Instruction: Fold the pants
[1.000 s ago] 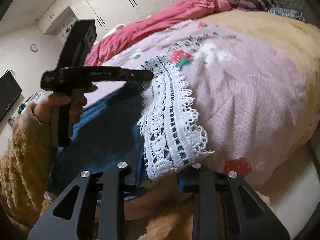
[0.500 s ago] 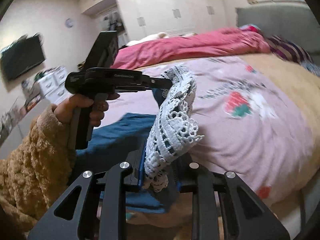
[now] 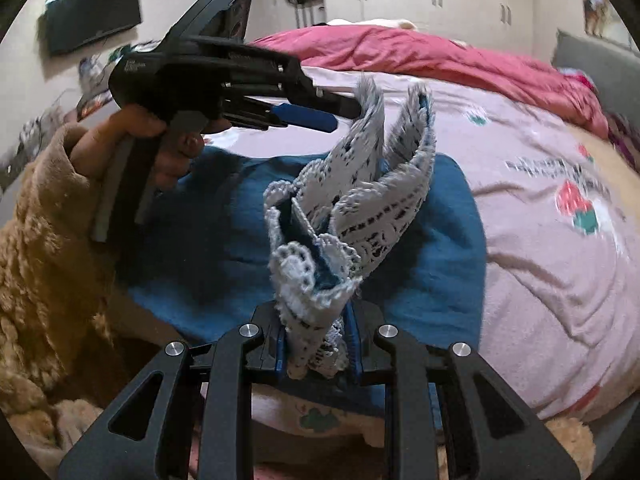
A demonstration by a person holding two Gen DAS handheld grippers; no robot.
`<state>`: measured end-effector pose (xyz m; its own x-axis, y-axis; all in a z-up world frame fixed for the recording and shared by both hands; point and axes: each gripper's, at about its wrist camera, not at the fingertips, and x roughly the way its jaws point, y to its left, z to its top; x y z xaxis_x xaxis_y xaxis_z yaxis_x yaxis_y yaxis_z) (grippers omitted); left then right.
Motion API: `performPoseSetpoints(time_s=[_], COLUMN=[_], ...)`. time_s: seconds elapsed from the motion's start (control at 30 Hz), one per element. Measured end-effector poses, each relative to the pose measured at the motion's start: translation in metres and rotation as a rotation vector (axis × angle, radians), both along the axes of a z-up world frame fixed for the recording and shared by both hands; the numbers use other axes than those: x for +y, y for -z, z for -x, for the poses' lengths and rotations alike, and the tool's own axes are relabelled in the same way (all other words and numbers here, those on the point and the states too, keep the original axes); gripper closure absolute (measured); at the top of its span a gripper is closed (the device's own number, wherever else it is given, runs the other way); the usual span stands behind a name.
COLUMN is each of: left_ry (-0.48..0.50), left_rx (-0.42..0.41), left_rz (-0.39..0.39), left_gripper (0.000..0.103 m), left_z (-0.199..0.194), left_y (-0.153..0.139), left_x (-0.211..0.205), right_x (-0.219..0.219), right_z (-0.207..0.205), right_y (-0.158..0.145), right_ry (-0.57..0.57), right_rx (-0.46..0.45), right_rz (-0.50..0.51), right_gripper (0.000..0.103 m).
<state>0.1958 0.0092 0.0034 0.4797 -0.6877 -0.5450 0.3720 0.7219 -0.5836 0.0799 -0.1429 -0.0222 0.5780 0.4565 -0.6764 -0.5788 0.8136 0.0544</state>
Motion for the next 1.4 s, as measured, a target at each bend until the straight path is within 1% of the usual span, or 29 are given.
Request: performPoseSetpoints(time_s=[0.03,0.07,0.1,0.13,0.2,0.23,0.3,0.33,0.4,0.43,0.47,0.53,0.57,0.63,0.67,0.7,0.73,0.77,0.8,0.87,0.97,1.03,1.1,1.13,1.2,1.33,1.4], left_ry=[-0.021,-0.035,-0.051,-0.063,-0.084,-0.097,-0.116,-0.125,-0.133,-0.134,-0.134,-0.120,-0.117,-0.116,-0.112,-0.111,-0.102,-0.086,-0.077,-0.079,-0.115,-0.131,-0.130,-0.127,-0.124,-0.143,-0.150], left_rx=[0.026,0.038,0.054,0.069,0.081,0.088,0.110,0.121,0.124,0.116,0.108,0.094,0.088,0.077,0.067,0.057,0.040,0.038,0.040,0.030,-0.004,-0.014,0.012,0.026,0.039,0.050,0.050], left_rz=[0.064,0.113,0.173,0.208,0.226,0.213,0.172,0.150,0.089,0.039,0.008,-0.068,-0.090,-0.156,-0.203,-0.233,-0.279,-0.289,-0.285,-0.283,-0.264,-0.286,-0.303,-0.319,-0.330,-0.311,-0.313], left_gripper=[0.046,0.033,0.032,0.032,0.030,0.030,0.028,0.027,0.027,0.027,0.027,0.029,0.035,0.040,0.049,0.066,0.077,0.095,0.095,0.095,0.095,0.094,0.093,0.093,0.089,0.082,0.079], left_z=[0.005,0.008,0.012,0.015,0.017,0.017,0.014,0.014,0.011,0.009,0.008,0.005,0.003,-0.001,-0.003,-0.005,-0.006,-0.007,-0.007,-0.005,0.003,0.005,0.003,0.001,0.000,-0.002,-0.002], left_y=[0.002,0.003,0.006,0.008,0.011,0.013,0.016,0.018,0.018,0.016,0.015,0.012,0.013,0.011,0.011,0.013,0.013,0.016,0.016,0.016,0.005,0.005,0.015,0.023,0.031,0.034,0.034], left_x=[0.011,0.019,0.028,0.036,0.043,0.045,0.044,0.043,0.036,0.028,0.024,0.010,0.006,-0.005,-0.012,-0.015,-0.022,-0.024,-0.025,-0.020,-0.008,-0.006,-0.007,-0.008,-0.008,-0.002,-0.001], right_x=[0.005,0.012,0.019,0.029,0.040,0.048,0.055,0.057,0.057,0.057,0.056,0.059,0.057,0.054,0.052,0.051,0.050,0.049,0.051,0.054,0.063,0.066,0.067,0.068,0.067,0.059,0.055], right_z=[0.004,0.008,0.011,0.017,0.024,0.029,0.034,0.038,0.044,0.047,0.051,0.061,0.063,0.069,0.072,0.072,0.072,0.070,0.069,0.070,0.079,0.073,0.067,0.066,0.066,0.065,0.065], right_y=[-0.002,0.000,0.001,0.005,0.012,0.018,0.023,0.024,0.023,0.023,0.023,0.021,0.022,0.021,0.020,0.020,0.021,0.022,0.024,0.024,0.019,0.028,0.037,0.041,0.043,0.038,0.035], right_ry=[-0.010,-0.027,-0.045,-0.068,-0.091,-0.105,-0.110,-0.110,-0.098,-0.091,-0.080,-0.080,-0.078,-0.074,-0.068,-0.067,-0.068,-0.074,-0.093,-0.115,-0.150,-0.166,-0.182,-0.190,-0.191,-0.181,-0.184], right_rx=[-0.012,-0.035,-0.056,-0.077,-0.095,-0.110,-0.138,-0.155,-0.188,-0.197,-0.213,-0.244,-0.256,-0.267,-0.263,-0.258,-0.246,-0.235,-0.216,-0.216,-0.261,-0.240,-0.210,-0.207,-0.199,-0.152,-0.124], right_rz=[0.016,0.048,0.083,0.130,0.182,0.219,0.255,0.269,0.261,0.256,0.254,0.263,0.269,0.266,0.254,0.246,0.237,0.234,0.235,0.247,0.257,0.275,0.299,0.305,0.301,0.240,0.207], right_gripper=[0.081,0.081,0.079,0.079,0.077,0.076,0.071,0.070,0.060,0.056,0.052,0.052,0.052,0.052,0.052,0.053,0.055,0.071,0.084,0.084,0.084,0.084,0.082,0.081,0.079,0.075,0.066])
